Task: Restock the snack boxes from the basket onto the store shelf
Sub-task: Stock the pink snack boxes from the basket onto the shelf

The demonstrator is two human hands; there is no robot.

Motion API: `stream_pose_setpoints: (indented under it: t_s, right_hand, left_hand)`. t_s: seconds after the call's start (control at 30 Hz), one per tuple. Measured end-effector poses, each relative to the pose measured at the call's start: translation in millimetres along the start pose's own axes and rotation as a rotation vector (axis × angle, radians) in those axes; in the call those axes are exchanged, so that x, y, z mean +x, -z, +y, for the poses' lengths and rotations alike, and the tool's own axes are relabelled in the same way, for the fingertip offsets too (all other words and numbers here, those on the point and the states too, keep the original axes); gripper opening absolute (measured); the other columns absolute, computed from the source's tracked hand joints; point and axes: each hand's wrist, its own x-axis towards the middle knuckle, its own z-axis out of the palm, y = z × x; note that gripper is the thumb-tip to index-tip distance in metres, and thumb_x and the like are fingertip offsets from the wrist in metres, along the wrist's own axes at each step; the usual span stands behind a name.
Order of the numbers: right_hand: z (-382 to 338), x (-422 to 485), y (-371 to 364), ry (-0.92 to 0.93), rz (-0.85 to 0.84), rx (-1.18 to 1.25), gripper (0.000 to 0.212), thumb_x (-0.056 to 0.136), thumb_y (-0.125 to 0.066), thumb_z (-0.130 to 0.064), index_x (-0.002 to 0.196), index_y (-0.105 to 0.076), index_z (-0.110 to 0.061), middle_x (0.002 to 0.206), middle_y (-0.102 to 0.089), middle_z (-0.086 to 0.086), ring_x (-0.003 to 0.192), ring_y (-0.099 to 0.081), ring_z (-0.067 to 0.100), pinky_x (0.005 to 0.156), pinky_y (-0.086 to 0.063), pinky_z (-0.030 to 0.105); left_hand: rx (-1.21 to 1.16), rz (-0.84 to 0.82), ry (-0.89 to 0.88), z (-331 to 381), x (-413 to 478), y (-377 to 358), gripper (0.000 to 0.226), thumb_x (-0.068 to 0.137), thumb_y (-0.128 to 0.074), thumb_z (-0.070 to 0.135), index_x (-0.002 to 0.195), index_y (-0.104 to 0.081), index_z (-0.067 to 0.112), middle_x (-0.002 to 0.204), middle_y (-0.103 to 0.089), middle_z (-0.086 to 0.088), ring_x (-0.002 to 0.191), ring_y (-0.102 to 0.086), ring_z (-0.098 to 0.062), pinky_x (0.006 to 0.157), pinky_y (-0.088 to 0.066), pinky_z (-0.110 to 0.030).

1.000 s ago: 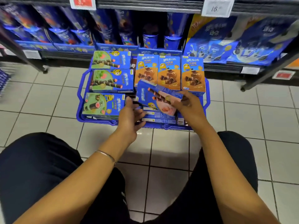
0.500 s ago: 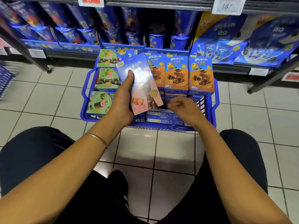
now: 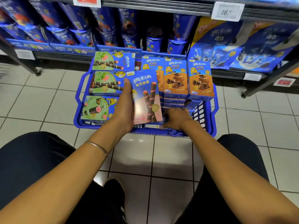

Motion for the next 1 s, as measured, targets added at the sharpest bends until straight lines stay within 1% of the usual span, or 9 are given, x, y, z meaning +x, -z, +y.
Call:
stream_pose_setpoints:
  t_s: [0.17, 0.27, 0.33, 0.47, 0.6, 0.7, 0.83, 0.93, 1.0]
  right_hand:
    - [10, -24, 12, 0.027, 0.107, 0.286, 0.043, 0.086, -0.077, -0.046, 0.122, -0.066, -0.024, 0.119, -0.069, 0.002, 0.111, -0.063, 0.027, 0.093, -0.053, 0.042]
    - [15, -42, 19, 0.085, 0.264, 0.556, 0.028, 0.092, -0.073, -0.040, 0.114, -0.068, -0.024, 0.105, -0.072, -0.004, 0.097, -0.068, 0.017, 0.086, -0.056, 0.040]
    - [12, -54, 26, 0.094, 0.344, 0.778, 0.023, 0.095, -0.069, -0.042, 0.110, -0.068, -0.025, 0.099, -0.074, -0.007, 0.092, -0.071, 0.009, 0.077, -0.057, 0.029]
    - [6, -65, 39, 0.046, 0.461, 1.055, 0.018, 0.099, -0.061, -0.045, 0.094, -0.065, -0.028, 0.086, -0.075, -0.014, 0.080, -0.072, 0.000, 0.063, -0.053, 0.017]
    - [3, -67, 44, -0.040, 0.549, 1.220, 0.030, 0.101, -0.059, -0.042, 0.080, -0.062, -0.021, 0.072, -0.070, -0.008, 0.067, -0.067, 0.001, 0.058, -0.048, 0.015]
    - [0, -66, 48, -0.103, 0.551, 1.356, 0.036, 0.101, -0.056, -0.043, 0.089, -0.065, -0.011, 0.085, -0.074, 0.007, 0.078, -0.070, 0.014, 0.068, -0.051, 0.028]
    - [-19, -62, 52, -0.095, 0.467, 1.732, 0.038, 0.104, -0.052, -0.039, 0.078, -0.075, -0.025, 0.069, -0.067, -0.012, 0.056, -0.062, 0.003, 0.052, -0.047, 0.021]
    - [-38, -52, 54, -0.133, 0.504, 1.597, 0.035, 0.104, -0.046, -0.044, 0.086, -0.069, -0.023, 0.066, -0.062, -0.010, 0.058, -0.058, 0.009, 0.059, -0.045, 0.028]
    - [-48, -48, 55, -0.140, 0.552, 1.462, 0.039, 0.105, -0.041, -0.047, 0.083, -0.061, -0.021, 0.056, -0.054, -0.011, 0.049, -0.051, 0.006, 0.054, -0.039, 0.026]
  left_hand:
    - [0.130, 0.031, -0.092, 24, 1, -3, 0.067, 0.102, -0.033, 0.072, 0.114, -0.082, 0.027, 0.112, -0.079, 0.000, 0.094, -0.078, -0.022, 0.090, -0.062, -0.049]
    - [0.242, 0.089, -0.184, 47, 4, 1, 0.068, 0.103, -0.030, 0.072, 0.135, -0.069, 0.026, 0.119, -0.078, -0.004, 0.097, -0.079, -0.026, 0.070, -0.065, -0.040]
    - [0.286, 0.090, -0.216, 57, 5, 5, 0.070, 0.102, -0.029, 0.074, 0.140, -0.064, 0.027, 0.120, -0.078, -0.006, 0.098, -0.079, -0.027, 0.067, -0.064, -0.038]
    - [0.340, 0.125, -0.294, 62, 4, 7, 0.068, 0.103, -0.028, 0.071, 0.134, -0.069, 0.027, 0.118, -0.078, 0.001, 0.096, -0.079, -0.022, 0.078, -0.063, -0.040]
    - [0.417, 0.181, -0.338, 59, 6, 3, 0.065, 0.104, -0.029, 0.069, 0.125, -0.073, 0.025, 0.128, -0.075, 0.000, 0.118, -0.071, -0.030, 0.108, -0.051, -0.058]
    - [0.431, 0.165, -0.293, 52, 5, -2, 0.066, 0.104, -0.030, 0.070, 0.117, -0.071, 0.019, 0.132, -0.069, 0.000, 0.121, -0.066, -0.031, 0.112, -0.043, -0.066]
    - [0.473, 0.097, -0.240, 34, 2, -12, 0.062, 0.102, -0.035, 0.071, 0.111, -0.075, 0.024, 0.131, -0.072, -0.006, 0.124, -0.066, -0.036, 0.111, -0.046, -0.063]
    - [0.545, 0.051, -0.238, 26, -5, -25, 0.078, 0.087, -0.045, 0.081, 0.128, -0.069, 0.020, 0.133, -0.071, -0.008, 0.124, -0.066, -0.034, 0.109, -0.048, -0.059]
    - [0.597, 0.069, -0.292, 23, -9, -30, 0.081, 0.073, -0.053, 0.083, 0.121, -0.067, 0.019, 0.134, -0.068, -0.009, 0.124, -0.065, -0.033, 0.107, -0.049, -0.058]
